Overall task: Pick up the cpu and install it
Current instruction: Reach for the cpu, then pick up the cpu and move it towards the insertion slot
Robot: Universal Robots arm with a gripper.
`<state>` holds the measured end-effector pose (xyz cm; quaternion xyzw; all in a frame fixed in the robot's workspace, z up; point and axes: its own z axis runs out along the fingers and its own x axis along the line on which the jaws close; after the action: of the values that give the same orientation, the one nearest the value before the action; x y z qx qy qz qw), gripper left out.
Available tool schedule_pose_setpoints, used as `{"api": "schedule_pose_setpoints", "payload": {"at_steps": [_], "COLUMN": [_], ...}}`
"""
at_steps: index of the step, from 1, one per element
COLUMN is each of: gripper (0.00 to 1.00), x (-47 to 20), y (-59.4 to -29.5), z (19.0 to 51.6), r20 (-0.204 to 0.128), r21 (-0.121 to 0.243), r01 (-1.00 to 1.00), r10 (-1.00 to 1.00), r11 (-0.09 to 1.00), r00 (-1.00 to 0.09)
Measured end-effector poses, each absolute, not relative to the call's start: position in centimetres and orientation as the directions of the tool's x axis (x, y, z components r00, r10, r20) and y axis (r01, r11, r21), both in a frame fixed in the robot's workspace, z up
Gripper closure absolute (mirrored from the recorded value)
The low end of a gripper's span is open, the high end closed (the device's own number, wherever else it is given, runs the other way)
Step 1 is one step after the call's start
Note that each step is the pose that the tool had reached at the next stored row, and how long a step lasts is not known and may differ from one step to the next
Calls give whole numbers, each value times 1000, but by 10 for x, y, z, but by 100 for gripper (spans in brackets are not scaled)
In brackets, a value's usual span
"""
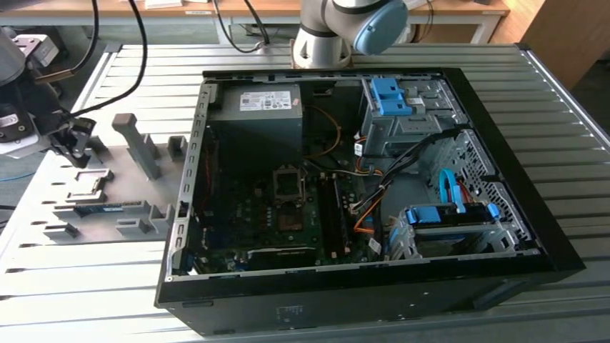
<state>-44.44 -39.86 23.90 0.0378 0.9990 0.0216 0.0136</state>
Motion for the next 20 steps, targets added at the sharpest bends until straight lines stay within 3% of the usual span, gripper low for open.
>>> {"api": "schedule_pose_setpoints", "payload": {"at_steps": [20], "gripper": [90], "x": [-444], "y": [-399], "z": [234], "r20": [-26], "r21": [44], "r01": [75], "r10": [76], "r11": [996], "r00": [-997]}}
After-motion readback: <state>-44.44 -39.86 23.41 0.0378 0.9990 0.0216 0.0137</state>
